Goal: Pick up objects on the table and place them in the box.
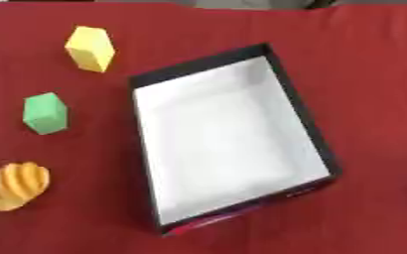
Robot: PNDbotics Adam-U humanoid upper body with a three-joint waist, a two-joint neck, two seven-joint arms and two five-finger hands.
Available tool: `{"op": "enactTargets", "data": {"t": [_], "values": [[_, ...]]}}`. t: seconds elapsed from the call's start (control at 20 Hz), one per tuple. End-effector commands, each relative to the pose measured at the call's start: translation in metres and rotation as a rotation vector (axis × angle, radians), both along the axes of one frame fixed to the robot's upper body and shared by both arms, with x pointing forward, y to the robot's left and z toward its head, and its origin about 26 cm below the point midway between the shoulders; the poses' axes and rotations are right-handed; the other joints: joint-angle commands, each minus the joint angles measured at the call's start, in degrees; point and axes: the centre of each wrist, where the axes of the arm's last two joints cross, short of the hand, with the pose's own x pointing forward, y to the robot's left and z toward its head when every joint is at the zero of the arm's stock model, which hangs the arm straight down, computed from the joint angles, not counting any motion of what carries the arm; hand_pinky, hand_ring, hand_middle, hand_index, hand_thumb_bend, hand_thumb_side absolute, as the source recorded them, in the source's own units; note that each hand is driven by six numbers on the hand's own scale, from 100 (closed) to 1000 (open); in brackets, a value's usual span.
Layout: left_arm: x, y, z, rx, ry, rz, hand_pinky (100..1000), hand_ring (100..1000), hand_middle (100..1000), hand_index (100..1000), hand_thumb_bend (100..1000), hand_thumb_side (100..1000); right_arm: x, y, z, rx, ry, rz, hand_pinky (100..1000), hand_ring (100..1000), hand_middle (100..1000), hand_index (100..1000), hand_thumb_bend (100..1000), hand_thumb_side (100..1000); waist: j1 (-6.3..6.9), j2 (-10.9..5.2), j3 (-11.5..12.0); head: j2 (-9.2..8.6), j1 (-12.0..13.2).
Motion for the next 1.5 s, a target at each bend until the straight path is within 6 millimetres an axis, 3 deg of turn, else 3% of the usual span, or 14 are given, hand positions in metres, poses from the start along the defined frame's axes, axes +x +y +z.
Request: {"op": "enactTargets", "data": {"t": [0.05, 0.5, 0.65, 0.9, 1.0, 1.25, 1.5], "values": [[-0.002, 0.003, 0.010, 0.047, -0.021, 0.006, 630, 718, 759, 857, 179, 750, -0.001, -0.002, 0.008, -0.033, -0.015, 0.001, 966, 1000, 716, 811, 100, 492, 0.08, -1.06, -0.11, -0.39, -0.14], [-0.002, 0.002, 0.015, 0.053, -0.038, -0.003, 634, 722, 762, 859, 177, 742, -0.001, -0.002, 0.008, -0.036, -0.011, 0.001, 966, 1000, 716, 811, 100, 488, 0.19, -0.97, -0.45, -0.19, -0.75], [-0.004, 0.006, 0.019, 0.095, -0.051, 0.006, 634, 726, 766, 864, 138, 735, -0.002, -0.003, 0.007, -0.042, -0.006, -0.008, 966, 1000, 716, 811, 100, 489, 0.58, -1.05, -0.14, 0.48, -1.21], [-0.017, 0.028, 0.015, 0.334, -0.039, 0.076, 648, 740, 780, 879, 100, 735, -0.005, -0.007, 0.006, -0.055, 0.000, -0.039, 966, 1000, 716, 811, 100, 490, 1.76, -1.30, 0.67, 1.50, -2.67], [-0.024, 0.039, 0.011, 0.458, -0.028, 0.110, 664, 748, 786, 883, 100, 680, -0.006, -0.008, 0.006, -0.061, 0.003, -0.049, 966, 1000, 716, 811, 100, 489, 2.16, -1.39, 0.99, 1.85, -2.72], [-0.040, 0.059, -0.002, 0.701, 0.037, 0.195, 695, 768, 800, 891, 100, 622, -0.010, -0.011, 0.003, -0.078, 0.018, -0.075, 966, 1000, 717, 811, 100, 484, 2.82, -1.74, 2.15, 3.00, 0.58], [-0.055, 0.072, -0.017, 0.976, 0.211, 0.223, 742, 783, 811, 894, 100, 577, -0.013, -0.013, 0.001, -0.090, 0.023, -0.095, 966, 1000, 717, 811, 100, 479, 3.25, -1.85, 2.71, 2.65, 0.41]]}}
